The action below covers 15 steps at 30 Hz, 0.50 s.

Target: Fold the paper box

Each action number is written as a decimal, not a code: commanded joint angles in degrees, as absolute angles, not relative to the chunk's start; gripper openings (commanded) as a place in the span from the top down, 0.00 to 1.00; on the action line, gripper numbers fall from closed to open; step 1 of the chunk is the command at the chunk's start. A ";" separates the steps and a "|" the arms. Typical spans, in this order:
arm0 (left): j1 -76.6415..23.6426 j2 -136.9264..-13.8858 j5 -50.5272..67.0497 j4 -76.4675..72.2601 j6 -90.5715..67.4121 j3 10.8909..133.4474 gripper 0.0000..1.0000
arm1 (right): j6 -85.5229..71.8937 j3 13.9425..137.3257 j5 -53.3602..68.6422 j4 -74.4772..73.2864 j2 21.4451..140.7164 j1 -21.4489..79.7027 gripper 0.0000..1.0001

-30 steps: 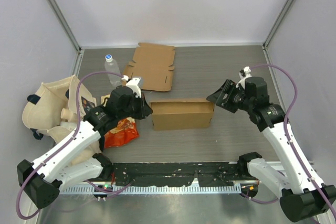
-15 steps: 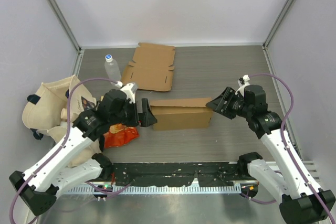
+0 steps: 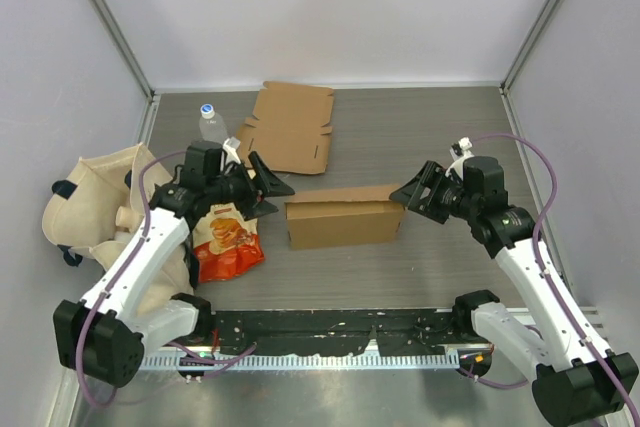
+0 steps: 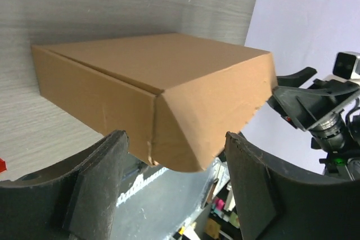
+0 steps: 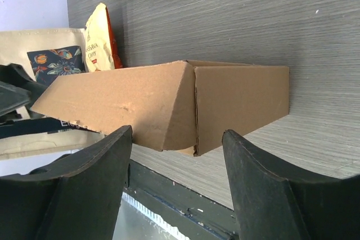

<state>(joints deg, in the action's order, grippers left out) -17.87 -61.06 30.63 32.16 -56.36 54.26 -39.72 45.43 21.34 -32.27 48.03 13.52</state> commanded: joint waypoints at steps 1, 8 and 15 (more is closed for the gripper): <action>-17.23 -60.73 34.46 25.49 -59.15 52.04 0.27 | -37.18 48.25 21.09 -31.73 48.34 13.27 0.28; -16.88 -58.28 36.21 17.67 -62.66 41.93 0.53 | -38.05 45.10 26.27 -28.40 48.52 10.73 0.37; -16.96 -53.70 34.81 14.93 -62.85 32.44 0.58 | -40.34 35.17 31.29 -23.64 43.17 8.18 0.51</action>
